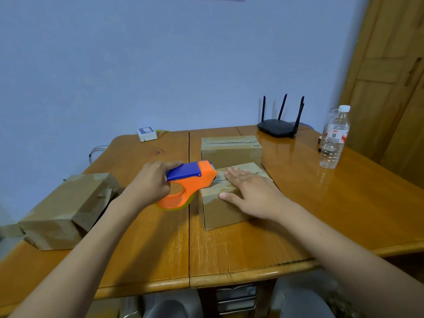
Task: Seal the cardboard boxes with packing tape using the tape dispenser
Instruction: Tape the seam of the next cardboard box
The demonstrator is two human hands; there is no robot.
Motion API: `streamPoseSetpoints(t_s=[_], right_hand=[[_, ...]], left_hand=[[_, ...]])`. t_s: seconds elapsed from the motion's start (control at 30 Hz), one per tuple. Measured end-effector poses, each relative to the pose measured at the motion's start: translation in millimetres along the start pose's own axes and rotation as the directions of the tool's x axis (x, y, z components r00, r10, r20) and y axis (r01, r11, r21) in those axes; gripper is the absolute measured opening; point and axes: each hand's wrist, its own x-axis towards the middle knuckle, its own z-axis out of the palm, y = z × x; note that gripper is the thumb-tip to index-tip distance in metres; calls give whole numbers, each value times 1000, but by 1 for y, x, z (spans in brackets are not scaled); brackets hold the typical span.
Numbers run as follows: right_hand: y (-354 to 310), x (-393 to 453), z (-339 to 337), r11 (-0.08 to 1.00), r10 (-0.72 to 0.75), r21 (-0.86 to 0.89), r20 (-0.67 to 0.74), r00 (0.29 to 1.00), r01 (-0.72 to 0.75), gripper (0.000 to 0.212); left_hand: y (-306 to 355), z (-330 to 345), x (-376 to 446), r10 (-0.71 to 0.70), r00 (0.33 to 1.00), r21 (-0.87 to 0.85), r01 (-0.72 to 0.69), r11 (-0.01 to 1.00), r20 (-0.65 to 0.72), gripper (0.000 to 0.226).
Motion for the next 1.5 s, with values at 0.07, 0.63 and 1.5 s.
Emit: streamPoseSetpoints(t_s=[0.07,0.63,1.5], right_hand=[[-1,0,-1,1000,4,-4,4,1000,-4,81],[-18,2,-14,998,16,-60,104,994,-10,72],[-41,19,2,990,-81,-110,98,992,91,72]], left_hand=[[0,2,0,19,1000,0,-19,1000,-19,59],[-40,25,-39,-129,988,-49,125,991,-83,64],[-48,30,-59,-123,992,-91,119,989,-42,49]])
